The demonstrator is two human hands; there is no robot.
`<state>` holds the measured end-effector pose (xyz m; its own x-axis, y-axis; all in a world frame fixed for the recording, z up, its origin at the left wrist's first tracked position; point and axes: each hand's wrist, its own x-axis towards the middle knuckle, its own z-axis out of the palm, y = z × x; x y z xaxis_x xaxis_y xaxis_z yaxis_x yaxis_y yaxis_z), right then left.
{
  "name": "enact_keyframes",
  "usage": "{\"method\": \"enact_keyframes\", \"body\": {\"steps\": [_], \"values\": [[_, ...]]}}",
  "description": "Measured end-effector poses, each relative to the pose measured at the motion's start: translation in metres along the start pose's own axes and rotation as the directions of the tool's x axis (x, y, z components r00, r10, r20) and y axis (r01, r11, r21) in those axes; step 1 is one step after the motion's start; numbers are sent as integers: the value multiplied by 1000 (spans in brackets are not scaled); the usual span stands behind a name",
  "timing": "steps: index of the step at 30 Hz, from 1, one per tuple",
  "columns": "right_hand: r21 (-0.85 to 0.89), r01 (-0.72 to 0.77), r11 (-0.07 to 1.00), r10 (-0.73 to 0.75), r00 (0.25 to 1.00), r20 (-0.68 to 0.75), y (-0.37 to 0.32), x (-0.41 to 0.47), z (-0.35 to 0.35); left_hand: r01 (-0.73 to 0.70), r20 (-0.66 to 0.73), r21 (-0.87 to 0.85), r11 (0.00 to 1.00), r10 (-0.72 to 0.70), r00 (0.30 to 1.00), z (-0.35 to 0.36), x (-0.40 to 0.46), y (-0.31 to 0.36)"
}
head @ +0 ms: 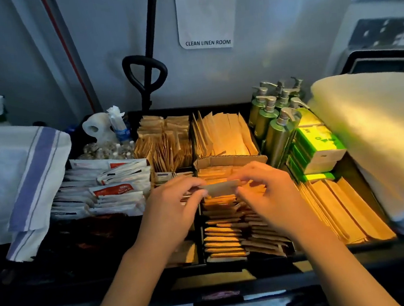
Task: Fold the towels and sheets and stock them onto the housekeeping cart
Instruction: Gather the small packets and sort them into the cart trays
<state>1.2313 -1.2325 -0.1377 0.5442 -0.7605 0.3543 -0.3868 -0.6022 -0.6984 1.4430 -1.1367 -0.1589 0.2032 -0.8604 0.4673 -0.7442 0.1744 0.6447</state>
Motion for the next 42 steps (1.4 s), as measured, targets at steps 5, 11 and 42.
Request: {"method": "enact_keyframes", "body": {"steps": [5,11,42], "values": [[-31,-1,1000,-2,995,-97,27,-9,-36,-65,43,49,997,63,997,40,22,28],[-87,-51,995,43,995,-87,52,-14,-57,-95,100,155,983,80,992,72,33,40],[-484,-71,872,163,975,151,78,-8,-12,54,91,272,961,-82,992,64,7,11]]}}
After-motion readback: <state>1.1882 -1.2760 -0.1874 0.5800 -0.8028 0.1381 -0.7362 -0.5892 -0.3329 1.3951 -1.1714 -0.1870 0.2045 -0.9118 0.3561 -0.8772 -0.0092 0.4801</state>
